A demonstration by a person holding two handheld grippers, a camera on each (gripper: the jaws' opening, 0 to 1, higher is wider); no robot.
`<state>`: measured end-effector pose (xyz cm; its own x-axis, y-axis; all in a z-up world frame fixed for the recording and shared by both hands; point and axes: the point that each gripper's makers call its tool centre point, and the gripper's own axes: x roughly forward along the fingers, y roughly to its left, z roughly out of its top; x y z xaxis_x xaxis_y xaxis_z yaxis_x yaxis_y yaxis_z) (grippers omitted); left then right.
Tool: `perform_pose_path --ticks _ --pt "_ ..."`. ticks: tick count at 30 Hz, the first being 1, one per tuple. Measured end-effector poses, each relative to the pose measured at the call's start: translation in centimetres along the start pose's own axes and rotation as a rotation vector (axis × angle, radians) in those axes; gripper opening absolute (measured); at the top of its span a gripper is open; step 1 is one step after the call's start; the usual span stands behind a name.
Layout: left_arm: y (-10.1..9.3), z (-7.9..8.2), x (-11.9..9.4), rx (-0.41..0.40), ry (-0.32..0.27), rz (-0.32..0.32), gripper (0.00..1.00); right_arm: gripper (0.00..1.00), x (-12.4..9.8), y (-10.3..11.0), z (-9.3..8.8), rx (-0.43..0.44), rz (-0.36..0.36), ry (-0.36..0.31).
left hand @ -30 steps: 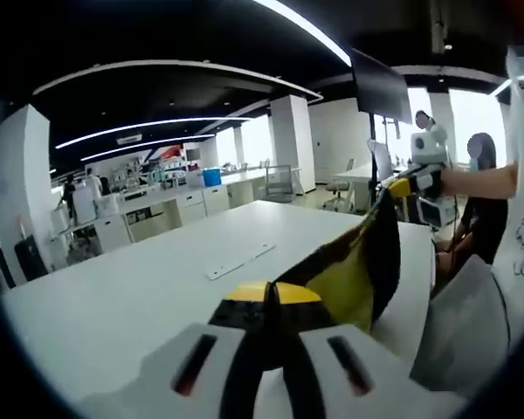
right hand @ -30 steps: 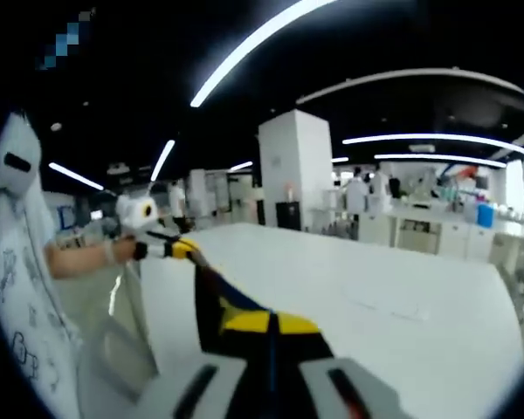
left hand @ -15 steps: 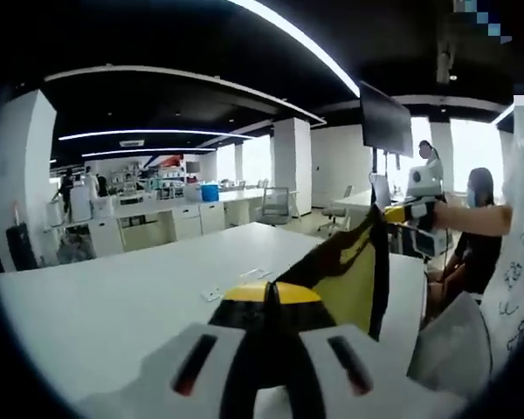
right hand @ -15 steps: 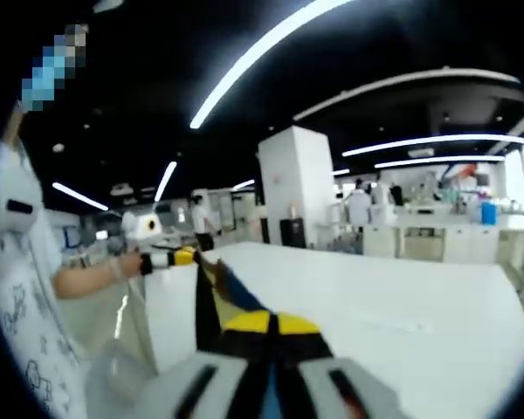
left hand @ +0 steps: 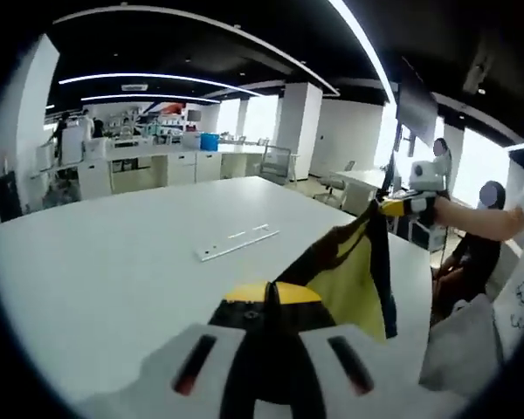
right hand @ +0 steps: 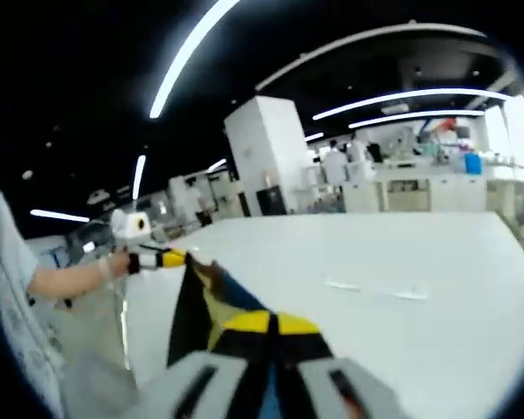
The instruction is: Fold the garment on the visible template until the final outline fits inside the template.
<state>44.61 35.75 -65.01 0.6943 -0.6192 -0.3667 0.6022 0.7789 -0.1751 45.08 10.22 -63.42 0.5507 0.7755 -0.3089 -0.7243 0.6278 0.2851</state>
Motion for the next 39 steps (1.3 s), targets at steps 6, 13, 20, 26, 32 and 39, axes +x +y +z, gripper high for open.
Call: perform_pose_path --ticks 6,13,20,26,32,39 --pt "3.6 -2.0 4.1 -0.062 0.050 0.017 0.00 0.00 3.7 -3.4 -1.5 0.036 -0.021 0.057" --pt "6.4 -5.7 7.4 -0.143 0.124 0.051 0.00 0.00 8.9 -7.9 -5.3 0.095 -0.042 0.152" --pt "8.8 -9.2 10.9 -0.219 0.187 0.095 0.00 0.00 12.8 -11.3 -9.2 0.161 -0.082 0.242" --pt "9.1 -11.3 12.4 -0.246 0.236 0.115 0.00 0.00 14.0 -12.0 -11.4 0.177 -0.108 0.290" --pt "10.0 -12.7 12.8 -0.265 0.256 0.135 0.00 0.00 14.3 -12.5 -12.6 0.190 -0.128 0.326" --pt "10.2 -13.4 13.4 -0.287 0.256 0.141 0.00 0.00 14.7 -12.6 -13.9 0.184 -0.134 0.365"
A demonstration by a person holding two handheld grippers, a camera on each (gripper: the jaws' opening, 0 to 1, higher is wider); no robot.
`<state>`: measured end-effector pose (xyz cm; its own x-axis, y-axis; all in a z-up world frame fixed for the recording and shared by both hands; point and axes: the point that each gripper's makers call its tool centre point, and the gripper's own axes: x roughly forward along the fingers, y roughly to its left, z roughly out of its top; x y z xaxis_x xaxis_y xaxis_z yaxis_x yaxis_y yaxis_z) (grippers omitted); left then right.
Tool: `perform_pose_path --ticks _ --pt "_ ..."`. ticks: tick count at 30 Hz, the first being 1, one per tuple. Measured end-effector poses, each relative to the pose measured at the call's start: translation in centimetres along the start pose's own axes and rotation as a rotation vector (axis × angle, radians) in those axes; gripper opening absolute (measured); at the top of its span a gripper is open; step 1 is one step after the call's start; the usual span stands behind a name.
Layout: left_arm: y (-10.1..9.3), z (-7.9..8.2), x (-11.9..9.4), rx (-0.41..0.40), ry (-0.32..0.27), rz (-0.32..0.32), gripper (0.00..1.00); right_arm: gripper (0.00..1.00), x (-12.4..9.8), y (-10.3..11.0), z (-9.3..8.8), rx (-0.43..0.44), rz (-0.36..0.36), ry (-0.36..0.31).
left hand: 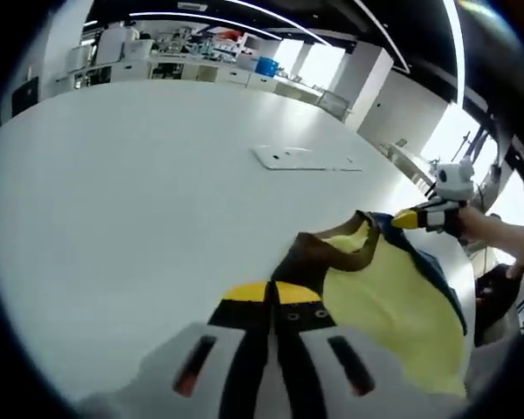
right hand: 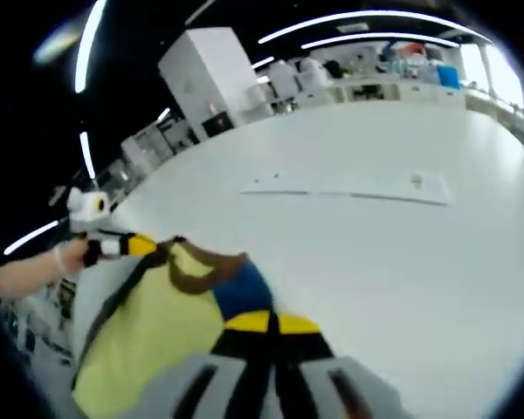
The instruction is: Fold the garment on the visible template until the final outline fits inside the template.
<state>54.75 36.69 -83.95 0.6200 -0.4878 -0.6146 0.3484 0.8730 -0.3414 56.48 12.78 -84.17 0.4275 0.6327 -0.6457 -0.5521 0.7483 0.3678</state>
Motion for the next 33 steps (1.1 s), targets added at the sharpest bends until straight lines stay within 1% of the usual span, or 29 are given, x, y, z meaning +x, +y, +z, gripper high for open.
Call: perform_pose_path --ticks 8,10,12,15,16,17,19,20,21,22,23,24,25,26,27,28,30,33 --pt "-0.2 -0.2 -0.1 -0.008 0.011 0.001 0.00 0.00 0.2 -0.1 0.1 -0.009 -0.007 0.019" --pt "-0.4 -0.2 -0.2 0.007 0.011 -0.001 0.00 0.00 0.2 0.0 0.1 -0.024 -0.008 0.027" --pt "-0.1 0.0 -0.2 0.014 0.014 0.002 0.00 0.00 0.1 0.2 0.1 -0.040 -0.008 0.035" --pt "-0.1 0.3 -0.6 0.028 0.001 0.010 0.00 0.00 -0.2 0.1 0.0 -0.080 -0.009 0.041" --pt "-0.1 0.5 -0.8 0.028 -0.005 0.006 0.02 0.00 -0.3 0.2 0.0 -0.084 -0.009 0.038" --pt "-0.2 0.9 -1.1 0.025 -0.012 0.001 0.04 0.04 -0.4 0.3 0.1 -0.086 -0.007 0.038" --pt "-0.4 1.3 -1.6 0.038 -0.023 0.000 0.10 0.18 -0.6 0.5 0.4 -0.091 0.010 0.030" --pt "-0.8 1.7 -2.0 0.062 -0.034 -0.010 0.12 0.25 -0.9 0.7 0.5 -0.111 0.007 0.027" --pt "-0.8 1.9 -2.3 0.066 -0.040 -0.010 0.14 0.26 -1.2 0.8 0.7 -0.133 0.008 0.020" --pt "-0.9 2.2 -2.7 0.077 -0.051 -0.012 0.18 0.27 -1.4 0.8 0.9 -0.133 0.008 0.017" --pt "-1.1 2.3 -3.0 0.083 -0.058 -0.013 0.22 0.28 -1.5 0.9 1.0 -0.133 0.017 0.015" --pt "-1.3 2.5 -3.5 0.097 -0.065 -0.014 0.26 0.30 -1.8 1.2 1.1 -0.124 0.041 0.011" --pt "-0.7 2.6 -3.5 0.105 -0.065 -0.008 0.33 0.32 -1.9 1.1 1.2 -0.121 0.038 0.010" --pt "-0.4 2.8 -3.9 0.126 -0.069 -0.002 0.39 0.37 -2.2 1.4 1.2 -0.125 0.037 0.009" --pt "-0.9 2.7 -4.3 0.136 -0.072 -0.002 0.43 0.41 -2.6 1.7 1.1 -0.141 0.037 0.007" --pt "-1.1 2.7 -4.7 0.146 -0.075 -0.001 0.46 0.43 -2.8 1.7 1.2 -0.149 0.038 0.004" --pt "-1.3 2.9 -5.5 0.154 -0.079 -0.010 0.51 0.52 -3.5 2.2 1.2 -0.157 0.049 -0.003" --pt "-2.1 3.0 -6.6 0.165 -0.089 -0.026 0.63 0.69 -4.4 3.1 1.1 -0.156 0.072 -0.008"
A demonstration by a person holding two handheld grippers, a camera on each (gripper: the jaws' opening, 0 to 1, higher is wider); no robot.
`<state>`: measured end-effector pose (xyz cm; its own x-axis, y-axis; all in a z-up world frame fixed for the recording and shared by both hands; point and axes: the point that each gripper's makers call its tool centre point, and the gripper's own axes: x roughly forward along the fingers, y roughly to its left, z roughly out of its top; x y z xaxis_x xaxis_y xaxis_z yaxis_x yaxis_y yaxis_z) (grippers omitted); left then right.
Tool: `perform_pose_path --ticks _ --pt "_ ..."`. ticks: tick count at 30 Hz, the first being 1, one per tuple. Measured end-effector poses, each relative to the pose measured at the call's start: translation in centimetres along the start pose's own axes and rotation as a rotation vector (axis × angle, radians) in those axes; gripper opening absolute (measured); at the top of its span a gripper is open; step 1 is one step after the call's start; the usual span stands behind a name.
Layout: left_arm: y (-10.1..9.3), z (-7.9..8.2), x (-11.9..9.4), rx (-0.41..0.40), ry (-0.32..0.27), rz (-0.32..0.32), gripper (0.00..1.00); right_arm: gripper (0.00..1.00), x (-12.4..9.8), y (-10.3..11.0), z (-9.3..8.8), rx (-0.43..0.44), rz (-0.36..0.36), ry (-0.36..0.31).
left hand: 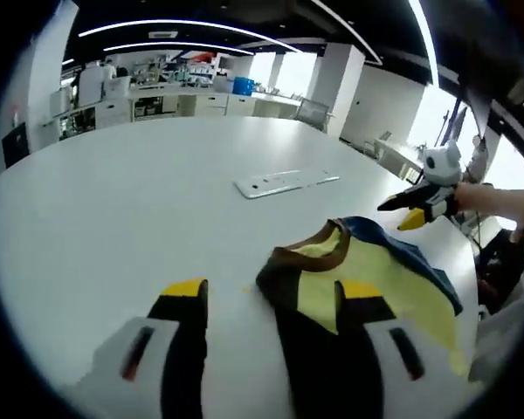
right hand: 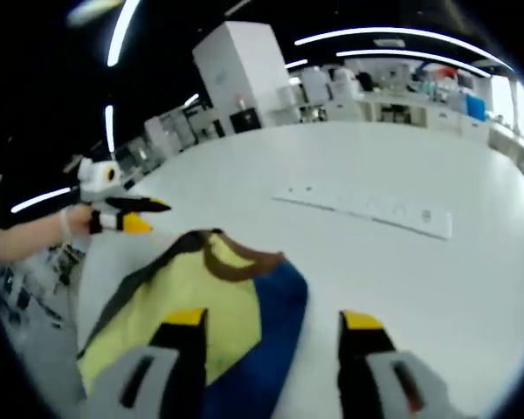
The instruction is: Fold the garment on the visible template until the final outline fits inside the template.
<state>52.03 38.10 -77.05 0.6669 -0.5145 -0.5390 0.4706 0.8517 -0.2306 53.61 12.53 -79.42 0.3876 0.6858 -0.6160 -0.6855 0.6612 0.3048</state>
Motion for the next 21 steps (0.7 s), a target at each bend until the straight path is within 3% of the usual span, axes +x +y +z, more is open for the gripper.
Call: perform_pose_path --ticks 4,9,10,13,21 --pt "-0.7 0.3 -1.6 0.027 -0.005 -0.013 0.82 0.79 -1.7 1.5 -0.2 -0.051 0.000 0.003" --pt "-2.2 0.9 -3.8 0.062 -0.024 -0.033 0.96 0.99 -3.5 3.7 -0.2 -0.059 0.018 -0.016" --pt "-2.5 0.9 -4.1 0.063 -0.026 -0.035 0.99 0.99 -3.7 3.8 -0.2 -0.065 0.013 -0.023" --pt "-3.5 0.7 -5.6 0.103 -0.013 -0.046 0.99 0.99 -4.6 4.3 -0.4 -0.079 0.006 -0.021" --pt "-4.7 0.4 -8.5 0.099 -0.038 -0.065 0.99 0.99 -6.6 6.0 -0.9 -0.078 -0.002 -0.039"
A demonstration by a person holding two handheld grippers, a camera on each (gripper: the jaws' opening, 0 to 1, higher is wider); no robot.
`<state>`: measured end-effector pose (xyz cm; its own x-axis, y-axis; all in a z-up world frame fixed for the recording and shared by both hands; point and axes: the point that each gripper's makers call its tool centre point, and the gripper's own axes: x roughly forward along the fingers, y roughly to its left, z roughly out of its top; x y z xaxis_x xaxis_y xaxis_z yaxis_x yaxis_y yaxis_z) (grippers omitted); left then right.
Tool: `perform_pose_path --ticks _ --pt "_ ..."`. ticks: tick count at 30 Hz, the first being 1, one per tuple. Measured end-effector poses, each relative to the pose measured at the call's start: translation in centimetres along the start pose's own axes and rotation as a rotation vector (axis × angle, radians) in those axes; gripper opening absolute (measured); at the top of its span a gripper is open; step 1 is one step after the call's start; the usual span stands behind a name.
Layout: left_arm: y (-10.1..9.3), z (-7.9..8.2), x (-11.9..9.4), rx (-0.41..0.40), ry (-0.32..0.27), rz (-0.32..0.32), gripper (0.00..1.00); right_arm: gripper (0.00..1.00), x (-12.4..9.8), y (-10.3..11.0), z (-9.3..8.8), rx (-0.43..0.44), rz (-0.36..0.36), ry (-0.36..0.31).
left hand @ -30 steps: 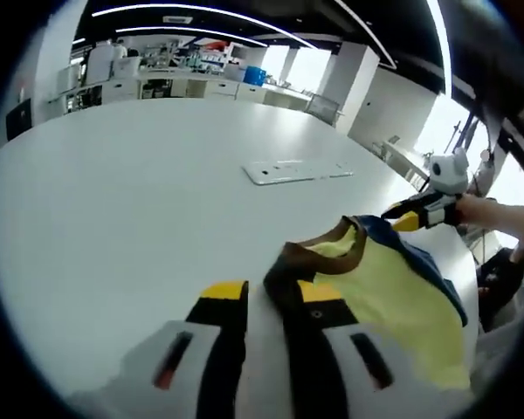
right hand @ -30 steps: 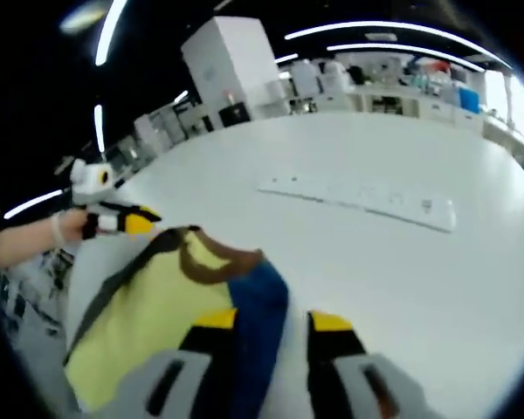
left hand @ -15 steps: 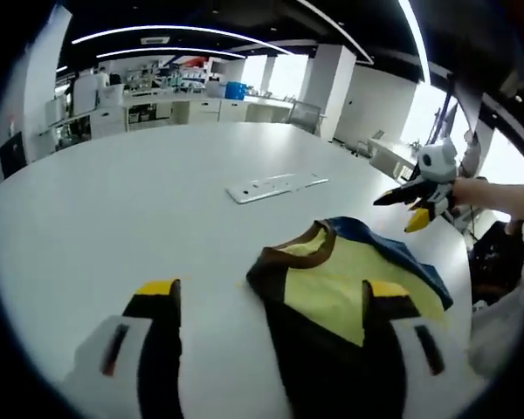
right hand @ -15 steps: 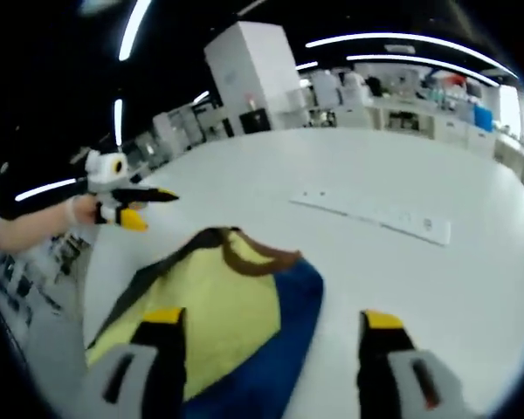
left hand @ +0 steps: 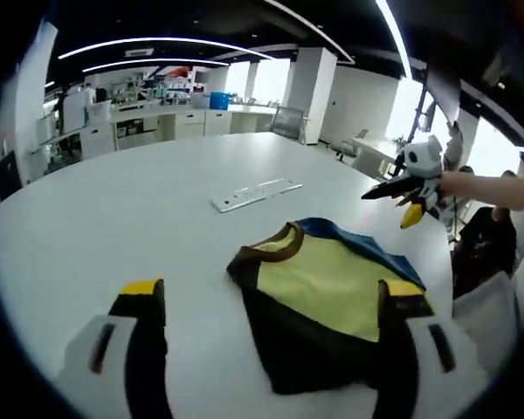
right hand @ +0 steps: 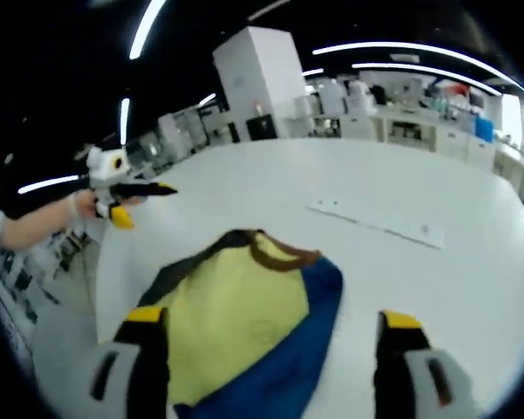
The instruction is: Fold the garment on the visible template until the final outline fits inside the template.
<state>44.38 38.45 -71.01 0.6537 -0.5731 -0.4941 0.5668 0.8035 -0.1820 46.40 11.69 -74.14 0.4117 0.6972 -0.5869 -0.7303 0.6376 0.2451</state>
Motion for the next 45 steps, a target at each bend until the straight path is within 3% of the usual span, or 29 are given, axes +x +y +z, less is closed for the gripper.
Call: perform_pose_path --ticks 6,8,26,32,45 --pt "-1.2 -1.0 -2.5 -0.007 -0.015 -0.013 0.99 0.99 -1.9 0.8 -1.2 0.006 -0.013 -0.006" --pt "-2.6 -1.5 -3.5 -0.006 -0.016 -0.011 0.99 0.99 -2.7 0.9 -1.7 0.012 -0.022 -0.011" --pt "-4.2 -5.3 -9.2 -0.028 -0.030 0.015 0.98 0.95 -7.7 0.2 -8.7 0.099 -0.077 0.012" --pt "-5.2 -6.1 -10.0 -0.038 -0.035 0.012 0.97 0.94 -8.1 0.9 -9.4 0.107 -0.078 0.015" --pt "-6.3 -5.8 -9.8 -0.035 -0.056 -0.012 0.95 0.87 -7.7 2.3 -9.8 0.115 -0.070 0.013"
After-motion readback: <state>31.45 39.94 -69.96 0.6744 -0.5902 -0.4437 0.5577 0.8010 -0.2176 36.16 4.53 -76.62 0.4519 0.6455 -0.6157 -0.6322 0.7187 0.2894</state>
